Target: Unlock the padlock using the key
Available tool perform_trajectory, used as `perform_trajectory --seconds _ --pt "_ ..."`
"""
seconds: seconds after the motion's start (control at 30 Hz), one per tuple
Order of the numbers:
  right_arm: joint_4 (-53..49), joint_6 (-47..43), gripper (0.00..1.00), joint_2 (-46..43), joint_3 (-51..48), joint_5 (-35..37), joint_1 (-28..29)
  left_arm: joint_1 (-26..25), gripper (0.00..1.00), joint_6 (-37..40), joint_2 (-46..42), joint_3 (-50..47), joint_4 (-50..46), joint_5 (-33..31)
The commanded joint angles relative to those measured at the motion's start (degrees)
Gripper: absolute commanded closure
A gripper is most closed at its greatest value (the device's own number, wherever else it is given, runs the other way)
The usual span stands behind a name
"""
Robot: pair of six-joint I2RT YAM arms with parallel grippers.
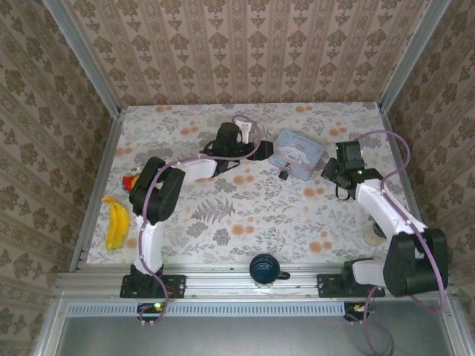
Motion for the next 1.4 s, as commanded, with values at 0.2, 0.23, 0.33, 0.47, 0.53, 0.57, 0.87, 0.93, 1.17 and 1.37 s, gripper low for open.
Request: perform_trajectory --seconds 0.2,0.23,0.33,0.47,0.53,0.57,0.87,0.93,1.17,1.37 --pt "4.1 -2.6 1.0 17.4 11.1 5.8 -0.6 -0.1 0.2 -0.2 8.6 11.5 -2.2 4.4" --pt "3.9 -3.0 1.0 19.0 12.4 5.6 -0.7 -0.3 0.22 0.2 9.3 12.2 -2.5 4.7" --pt "4.4 -4.5 1.0 23.4 15.4 2.5 -0.8 -0.6 0.27 0.5 10.5 12.9 -2.4 5.9" --pt "6.2 -6.1 1.0 26.4 17.2 -5.1 -0.4 -1.5 0.33 1.2 10.5 11.9 -1.9 7.1" --pt "6.9 -7.1 1.0 27.0 17.8 -7.9 0.4 -2.1 0.37 1.7 9.9 11.2 -1.9 7.3" --pt "7.1 -7.7 1.0 27.3 18.3 -9.4 0.9 -2.4 0.38 1.9 9.5 10.4 -1.7 7.3" --pt "7.4 -9.1 1.0 33.1 23.9 -19.3 7.2 -4.5 0.46 0.0 0.1 -5.0 6.6 1.8" --pt "7.5 -8.9 1.0 34.2 25.3 -20.6 8.8 -4.6 0.47 -1.2 -3.0 -10.2 9.4 -0.1" --pt "8.5 -7.0 1.0 38.3 29.2 -25.0 14.7 -5.8 0.5 -6.8 -13.4 -27.6 18.2 -8.4" --pt "8.3 -5.1 1.0 39.5 31.1 -27.2 17.9 -8.1 0.47 -13.6 -18.3 -39.6 25.2 -16.4"
